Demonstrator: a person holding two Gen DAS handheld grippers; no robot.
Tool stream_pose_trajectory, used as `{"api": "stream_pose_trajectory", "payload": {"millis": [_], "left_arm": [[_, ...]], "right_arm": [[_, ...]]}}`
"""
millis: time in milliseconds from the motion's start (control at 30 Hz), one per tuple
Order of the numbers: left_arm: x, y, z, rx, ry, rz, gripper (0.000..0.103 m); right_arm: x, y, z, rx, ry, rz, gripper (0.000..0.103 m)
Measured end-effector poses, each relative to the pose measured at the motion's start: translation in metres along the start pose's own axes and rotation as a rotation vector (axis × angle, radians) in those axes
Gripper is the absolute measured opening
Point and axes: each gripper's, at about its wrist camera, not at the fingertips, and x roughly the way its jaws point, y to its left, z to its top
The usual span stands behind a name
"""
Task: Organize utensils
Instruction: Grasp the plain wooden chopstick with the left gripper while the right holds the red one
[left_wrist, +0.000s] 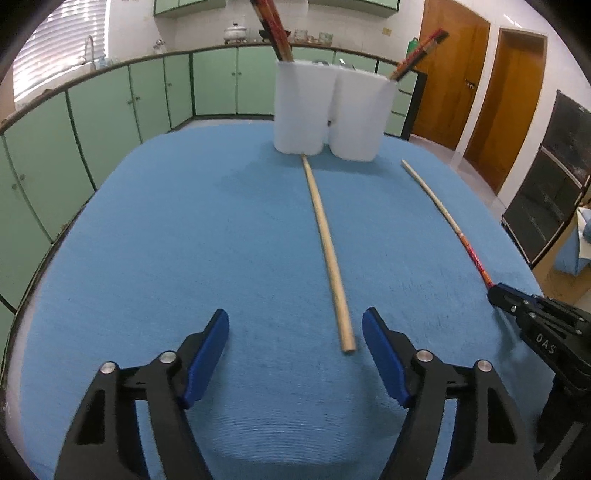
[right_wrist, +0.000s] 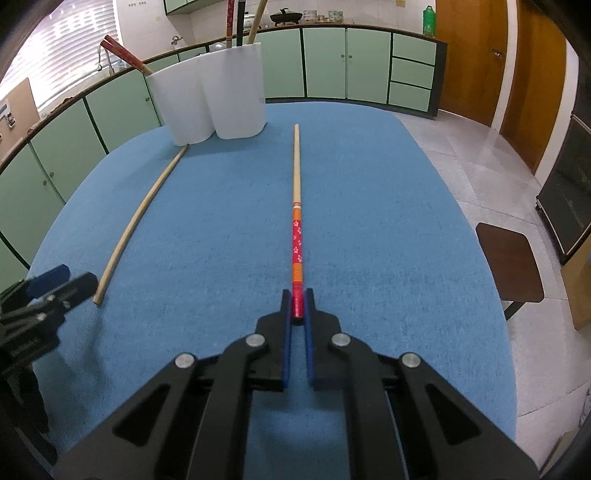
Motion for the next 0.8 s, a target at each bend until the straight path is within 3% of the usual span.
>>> {"api": "stream_pose_trajectory", "payload": {"millis": [100, 333, 467, 633, 800], "left_arm": [[0.007, -0.006, -0.001, 0.005, 0.017, 0.019, 0.066], [0.006, -0.007, -0.001, -0.005, 0.005, 0.036, 0.034], [0.004, -0.007, -0.002, 0.002, 0.002, 0.031, 0.026], [0.005, -0.015, -0.002, 0.031, 0.0, 0.037, 0.009], [0.005, -0.015, -0.001, 0.02, -0.004, 0.034, 0.007]], "right_arm": [[-0.001, -0.001, 0.0, 0.005, -0.001, 0.008, 0.006], [0.001, 0.002, 0.002, -0.005, 0.003, 0.006, 0.007], [-0.001, 0.005, 0.0, -0.013, 0.001, 0.001, 0.008], [0.001, 0.006, 0.001, -0.017, 0.002, -0.003, 0.008], [0.001, 0.007, 0.001, -0.024, 0.001, -0.01, 0.006]]}}
